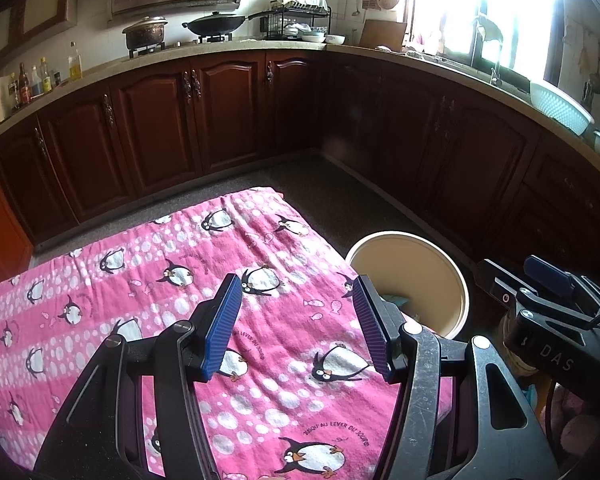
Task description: Collect trash
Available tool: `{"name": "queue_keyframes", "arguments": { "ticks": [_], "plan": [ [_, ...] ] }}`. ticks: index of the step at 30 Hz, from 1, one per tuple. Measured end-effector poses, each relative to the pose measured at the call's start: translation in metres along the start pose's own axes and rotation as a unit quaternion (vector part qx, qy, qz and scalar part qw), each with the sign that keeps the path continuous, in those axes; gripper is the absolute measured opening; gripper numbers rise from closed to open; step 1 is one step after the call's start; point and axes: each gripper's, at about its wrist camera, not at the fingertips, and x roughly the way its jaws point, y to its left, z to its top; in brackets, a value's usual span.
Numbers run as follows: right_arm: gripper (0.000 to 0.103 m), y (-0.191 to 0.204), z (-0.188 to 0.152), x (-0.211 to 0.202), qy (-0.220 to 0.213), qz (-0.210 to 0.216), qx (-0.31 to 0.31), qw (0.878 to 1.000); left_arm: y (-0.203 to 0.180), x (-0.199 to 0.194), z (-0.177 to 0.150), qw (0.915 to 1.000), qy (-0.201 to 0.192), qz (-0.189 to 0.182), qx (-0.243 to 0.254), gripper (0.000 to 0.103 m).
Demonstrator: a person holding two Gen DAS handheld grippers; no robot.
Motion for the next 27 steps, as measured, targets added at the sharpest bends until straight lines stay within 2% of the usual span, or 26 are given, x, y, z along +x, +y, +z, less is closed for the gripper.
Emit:
{"name": "queue_keyframes", "arguments": {
  "ticks": [27],
  "plan": [
    [0.077, -0.001, -0.0031, 0.0051, 0.009, 0.0, -0.001, 1.0, -0.0035, 0.0065, -0.004, 0.9998, 0.006, -0.02, -0.002, 0.056]
  ]
}}
